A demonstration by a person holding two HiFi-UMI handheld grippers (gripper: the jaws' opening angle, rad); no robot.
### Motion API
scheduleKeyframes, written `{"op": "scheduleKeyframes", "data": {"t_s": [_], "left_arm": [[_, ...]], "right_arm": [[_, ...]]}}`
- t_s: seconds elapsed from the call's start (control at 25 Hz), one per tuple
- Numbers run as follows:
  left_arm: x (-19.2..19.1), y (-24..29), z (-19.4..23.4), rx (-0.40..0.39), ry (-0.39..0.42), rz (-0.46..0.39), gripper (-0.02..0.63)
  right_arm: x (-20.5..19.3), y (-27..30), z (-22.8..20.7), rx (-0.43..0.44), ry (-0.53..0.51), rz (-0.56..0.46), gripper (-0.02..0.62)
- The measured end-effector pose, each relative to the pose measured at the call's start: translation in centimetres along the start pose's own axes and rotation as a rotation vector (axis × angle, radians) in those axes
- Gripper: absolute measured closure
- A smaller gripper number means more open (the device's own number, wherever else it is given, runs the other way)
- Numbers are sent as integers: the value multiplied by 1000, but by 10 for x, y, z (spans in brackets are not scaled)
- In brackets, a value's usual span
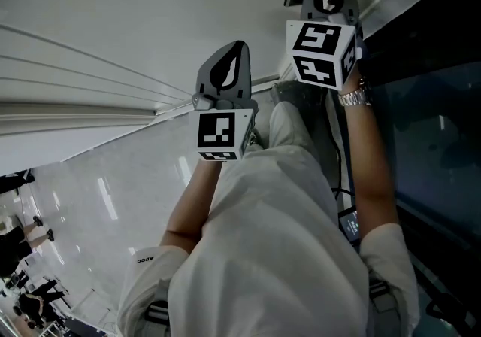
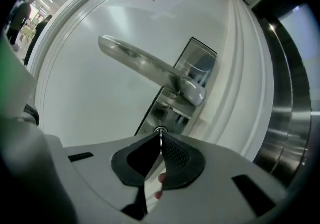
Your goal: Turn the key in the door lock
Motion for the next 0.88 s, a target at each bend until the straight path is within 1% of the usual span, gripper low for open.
{"op": "scheduleKeyframes", "data": {"t_s": [0.12, 0.32, 0.44, 0.56, 0.76, 0.88], "left_arm": [[2, 1, -2, -2, 8, 2, 598], [3, 1, 0, 9, 2, 7, 598], [1, 4, 1, 18, -14, 8, 598], [1, 4, -1, 17, -21, 8, 598], [2, 3, -3, 21, -27, 8, 598], [-1, 3, -1, 26, -30, 10, 598]], "right_arm": [[-1, 0, -4, 20, 97, -9, 583], [-6, 0, -13, 80, 350, -20, 583], [-9, 3, -15, 101, 482, -25, 583], [-12, 4, -18, 144, 609, -28, 583], [-18, 3, -21, 194, 738, -24, 583], [-24, 7, -22, 233, 852, -28, 583]]}}
Point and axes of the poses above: the fingertips, and each gripper's own axes: y forward along the fingers, z to its left, x out of its top, the point moved 10 cm from there along -y, backward along the fingers, and after that the axes turned 4 degrees about x, right-handed, at the moved point
